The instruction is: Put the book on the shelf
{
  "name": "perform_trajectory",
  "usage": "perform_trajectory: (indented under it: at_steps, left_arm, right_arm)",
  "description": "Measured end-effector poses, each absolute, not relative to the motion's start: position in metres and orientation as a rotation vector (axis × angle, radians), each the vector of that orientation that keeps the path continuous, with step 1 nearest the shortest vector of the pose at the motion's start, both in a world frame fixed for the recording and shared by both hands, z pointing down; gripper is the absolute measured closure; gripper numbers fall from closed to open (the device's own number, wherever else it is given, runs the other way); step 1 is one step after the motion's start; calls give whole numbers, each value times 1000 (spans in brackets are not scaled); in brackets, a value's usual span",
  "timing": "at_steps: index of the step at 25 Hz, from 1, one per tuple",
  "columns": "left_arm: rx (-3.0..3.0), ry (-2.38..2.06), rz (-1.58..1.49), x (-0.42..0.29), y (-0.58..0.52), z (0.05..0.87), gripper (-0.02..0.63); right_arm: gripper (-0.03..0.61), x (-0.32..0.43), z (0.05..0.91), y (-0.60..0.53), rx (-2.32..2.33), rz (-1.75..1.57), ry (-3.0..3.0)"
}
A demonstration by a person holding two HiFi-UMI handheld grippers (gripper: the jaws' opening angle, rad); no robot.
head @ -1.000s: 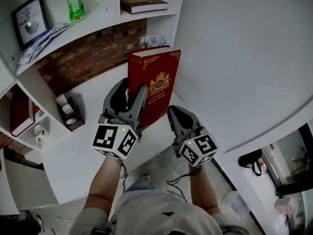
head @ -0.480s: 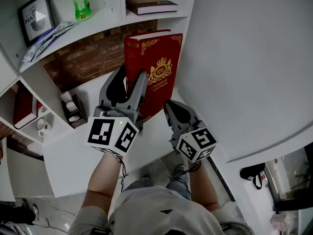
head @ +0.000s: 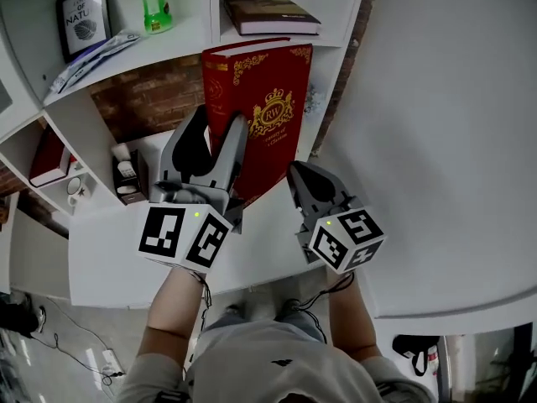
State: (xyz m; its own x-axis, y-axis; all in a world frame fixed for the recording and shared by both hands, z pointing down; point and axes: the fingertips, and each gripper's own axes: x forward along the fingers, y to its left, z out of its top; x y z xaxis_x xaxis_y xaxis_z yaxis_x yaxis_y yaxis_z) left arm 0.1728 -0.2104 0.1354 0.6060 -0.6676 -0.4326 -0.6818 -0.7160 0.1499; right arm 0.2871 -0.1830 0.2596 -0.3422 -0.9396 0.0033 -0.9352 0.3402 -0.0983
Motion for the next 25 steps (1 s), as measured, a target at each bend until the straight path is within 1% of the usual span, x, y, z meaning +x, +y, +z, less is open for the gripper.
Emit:
perform_trajectory:
  at_steps: [8, 14, 20, 25]
  left_arm:
    - [-2599, 1325, 762, 178, -191, 113, 391]
    - [-2461, 1479, 772, 175, -198, 59, 391]
    - [-2296, 1531, 785, 181, -180, 48, 391]
    - [-2244, 1598, 772, 180, -192, 5, 391]
  right_arm:
    - [566, 299, 263, -195, -1575, -76, 2636]
    - [568, 299, 235, -215, -1409, -88, 2732]
    - [567, 300, 259, -210, -1276, -38, 2785]
    - [566, 296, 233, -213, -1204, -77, 2838]
